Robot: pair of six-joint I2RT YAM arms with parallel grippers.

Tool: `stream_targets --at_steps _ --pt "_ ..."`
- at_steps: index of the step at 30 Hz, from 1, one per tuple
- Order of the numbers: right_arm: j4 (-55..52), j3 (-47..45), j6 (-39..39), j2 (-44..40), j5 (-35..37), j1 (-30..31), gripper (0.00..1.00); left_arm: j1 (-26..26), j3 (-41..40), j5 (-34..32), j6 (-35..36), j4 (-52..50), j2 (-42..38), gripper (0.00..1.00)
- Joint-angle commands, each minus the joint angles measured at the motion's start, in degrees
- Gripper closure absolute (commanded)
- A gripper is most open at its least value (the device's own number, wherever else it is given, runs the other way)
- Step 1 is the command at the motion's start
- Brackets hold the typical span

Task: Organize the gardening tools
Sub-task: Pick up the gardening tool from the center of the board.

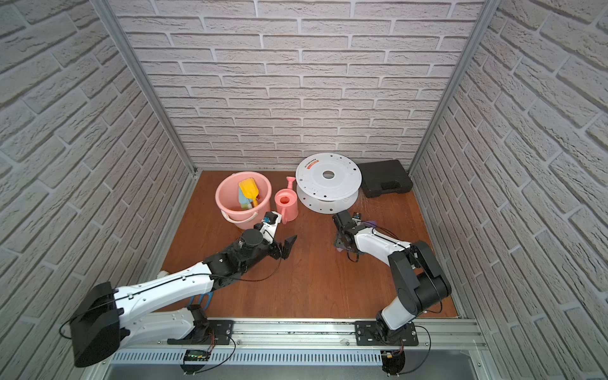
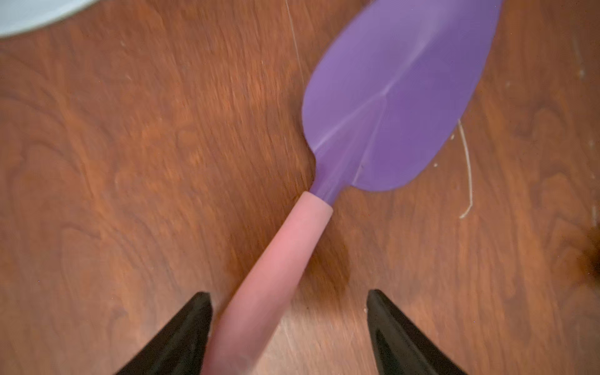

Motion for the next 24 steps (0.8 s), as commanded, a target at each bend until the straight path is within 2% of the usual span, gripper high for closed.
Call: stream_targets --at_steps 1,2,5,9,12,15,17,24 --pt "2.16 -0.35 -1.0 1.92 -2.41 -0.6 0.25 -0.19 -0.52 0.19 -0.27 2.14 -1.11 0.02" --pt "2.23 -0.31 -0.83 1.85 -2.66 -0.65 0.25 -0.25 -0.6 0.18 -0.32 2.18 -1.33 0.02" --pt "2.53 -0.43 -0.99 1.1 -2.59 -0.7 0.35 -0.25 -0.62 0.09 -0.3 2.19 -1.46 0.02" --pt "2.49 -1.08 -1.18 0.68 -2.95 -0.73 0.63 -0.23 -0.67 0.13 -0.33 2.17 -1.81 0.02" --pt "3.03 -1.92 -1.11 -0.1 -3.31 -0.65 0.74 -0.24 -0.63 -0.05 -0.32 2.27 -1.69 0.02" --pt "3.14 -2.2 -1.42 -1.43 -3.81 -0.63 0.94 -0.25 -0.48 -0.72 -0.3 1.91 -1.29 0.02" --pt "3.24 -2.29 -1.96 -2.41 -4.24 -0.61 0.97 -0.24 0.05 -1.51 -0.17 0.96 -0.97 0.02" --pt "5.17 -4.15 -6.33 -11.02 -3.0 2.21 0.97 0.13 0.75 -5.43 -0.22 0.07 0.24 0.02"
